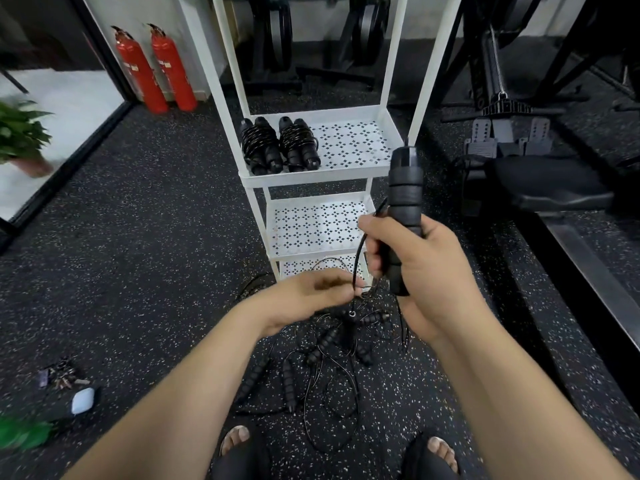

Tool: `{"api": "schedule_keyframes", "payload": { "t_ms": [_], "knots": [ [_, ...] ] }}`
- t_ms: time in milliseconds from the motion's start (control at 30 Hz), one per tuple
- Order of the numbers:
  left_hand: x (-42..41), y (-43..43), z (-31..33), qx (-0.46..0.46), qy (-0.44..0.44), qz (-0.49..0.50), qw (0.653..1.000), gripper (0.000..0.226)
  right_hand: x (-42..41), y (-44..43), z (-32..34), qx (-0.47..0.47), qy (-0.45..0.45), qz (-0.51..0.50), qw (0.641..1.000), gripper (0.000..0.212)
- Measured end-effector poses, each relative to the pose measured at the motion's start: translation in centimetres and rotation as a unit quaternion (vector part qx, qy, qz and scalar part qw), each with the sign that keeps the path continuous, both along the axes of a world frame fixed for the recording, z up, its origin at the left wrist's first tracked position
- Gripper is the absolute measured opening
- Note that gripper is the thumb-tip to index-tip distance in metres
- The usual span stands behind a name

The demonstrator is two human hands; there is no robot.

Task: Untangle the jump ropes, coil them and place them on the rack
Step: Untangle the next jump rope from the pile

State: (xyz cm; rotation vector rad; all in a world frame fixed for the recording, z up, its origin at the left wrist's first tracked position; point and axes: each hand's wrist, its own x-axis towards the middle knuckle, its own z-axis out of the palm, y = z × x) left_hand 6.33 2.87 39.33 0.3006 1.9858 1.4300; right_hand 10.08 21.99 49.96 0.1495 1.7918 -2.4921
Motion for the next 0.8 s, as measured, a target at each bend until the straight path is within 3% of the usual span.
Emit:
{"api": "schedule_keyframes", "payload": {
  "t_ms": [400,500,667,800],
  "knots": [
    [1.7,5.2,-4.4,-0.101,-0.014,-0.021,0.995,0.087,-0.6,2.5,1.2,-0.051,0.014,-0.028,0.998,0.020],
    [2.2,5.2,-5.4,-0.133,0.009,-0.038,0.990,0.076,-0.7,2.8,1.4,-0.068,0.011,-0.042,0.997,0.019],
    [2.0,4.8,-6.7,-0.158,0.028,-0.021,0.987,0.020,-1.0,3.1,1.2,-0.065,0.004,-0.056,0.996,0.016],
    [1.5,4.8,-5.9,-0.185,0.038,-0.029,0.982,0.017,-1.3,3.3,0.7,-0.059,-0.008,-0.064,0.996,0.016]
  ]
}}
